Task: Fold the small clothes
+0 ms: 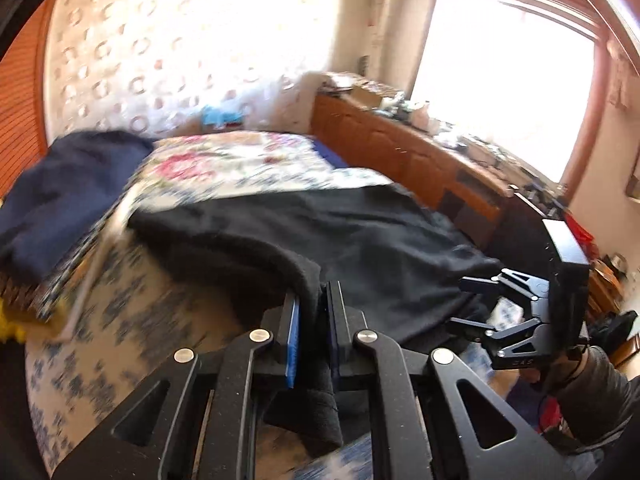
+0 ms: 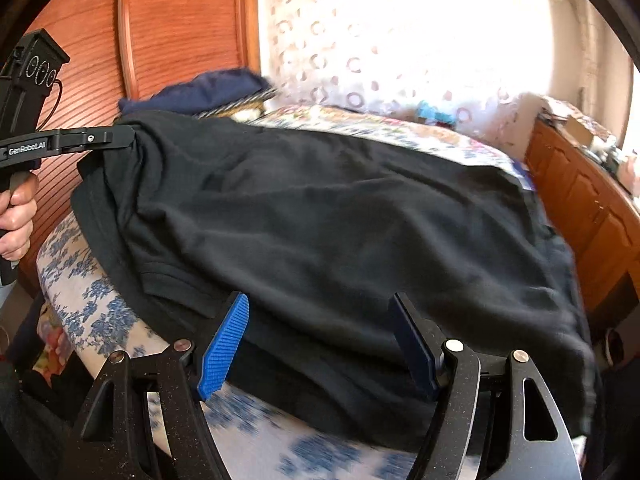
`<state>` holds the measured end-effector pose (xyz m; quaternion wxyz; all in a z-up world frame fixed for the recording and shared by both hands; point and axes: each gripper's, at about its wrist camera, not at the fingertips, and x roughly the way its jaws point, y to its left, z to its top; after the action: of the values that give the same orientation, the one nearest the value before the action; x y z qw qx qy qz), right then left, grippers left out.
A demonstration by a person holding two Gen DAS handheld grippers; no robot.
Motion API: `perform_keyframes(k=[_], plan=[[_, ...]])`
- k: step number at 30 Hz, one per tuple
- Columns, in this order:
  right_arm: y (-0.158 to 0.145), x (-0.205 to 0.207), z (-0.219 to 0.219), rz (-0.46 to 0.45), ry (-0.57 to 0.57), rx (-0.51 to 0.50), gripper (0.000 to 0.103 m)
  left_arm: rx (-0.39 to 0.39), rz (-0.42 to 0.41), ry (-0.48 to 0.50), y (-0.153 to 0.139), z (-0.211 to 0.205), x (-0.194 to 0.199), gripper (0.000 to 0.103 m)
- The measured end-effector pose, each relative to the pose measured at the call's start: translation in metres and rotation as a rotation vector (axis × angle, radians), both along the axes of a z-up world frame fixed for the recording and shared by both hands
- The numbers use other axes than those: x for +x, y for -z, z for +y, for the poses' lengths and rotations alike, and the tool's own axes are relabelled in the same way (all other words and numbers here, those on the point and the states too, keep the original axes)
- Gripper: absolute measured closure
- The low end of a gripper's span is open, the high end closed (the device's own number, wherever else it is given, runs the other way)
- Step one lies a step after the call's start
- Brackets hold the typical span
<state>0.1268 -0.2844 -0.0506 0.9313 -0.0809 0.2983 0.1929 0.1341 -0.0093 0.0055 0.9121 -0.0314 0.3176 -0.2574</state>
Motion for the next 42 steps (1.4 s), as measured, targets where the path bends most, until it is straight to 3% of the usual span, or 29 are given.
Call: perform_keyframes(k=[13,23,30,33,36,38,39,40,42], plan=[[-0.014,-0.050,-0.122,-0.044,0.200,0.077,0.029,0.028,-0.087,0.277,-0.063,-0.152,0.024,0.091],[-0.019,-0.085,-0.171,-0.070,0.266,0.097,0.029,0.093,-0.071,0.382,-0.067,-0.239,0.036,0.091],[-0.016,-0.088,-0.182,-0.055,0.288,0.118,0.029,0.146,-0.025,0.395,-0.054,-0.272,0.044,0.091],[-0.015,-0.088,-0.184,-0.050,0.288,0.117,0.029,0.150,-0.013,0.405,-0.052,-0.272,0.042,0.079],[-0.016,-0.086,-0.184,-0.048,0.290,0.116,0.029,0.149,-0.040,0.401,-0.055,-0.268,0.038,0.055],[-0.017,-0.085,-0.181,-0.049,0.291,0.113,0.029,0.155,-0.053,0.386,-0.056,-0.262,0.041,0.047],[-0.018,-0.084,-0.180,-0.050,0.289,0.113,0.029,0.156,-0.054,0.374,-0.056,-0.255,0.042,0.032],[-0.017,-0.080,-0.180,-0.051,0.286,0.112,0.029,0.152,-0.056,0.362,-0.056,-0.249,0.043,0.026],[-0.016,-0.075,-0.180,-0.055,0.277,0.107,0.029,0.154,-0.054,0.333,-0.053,-0.232,0.048,0.025]])
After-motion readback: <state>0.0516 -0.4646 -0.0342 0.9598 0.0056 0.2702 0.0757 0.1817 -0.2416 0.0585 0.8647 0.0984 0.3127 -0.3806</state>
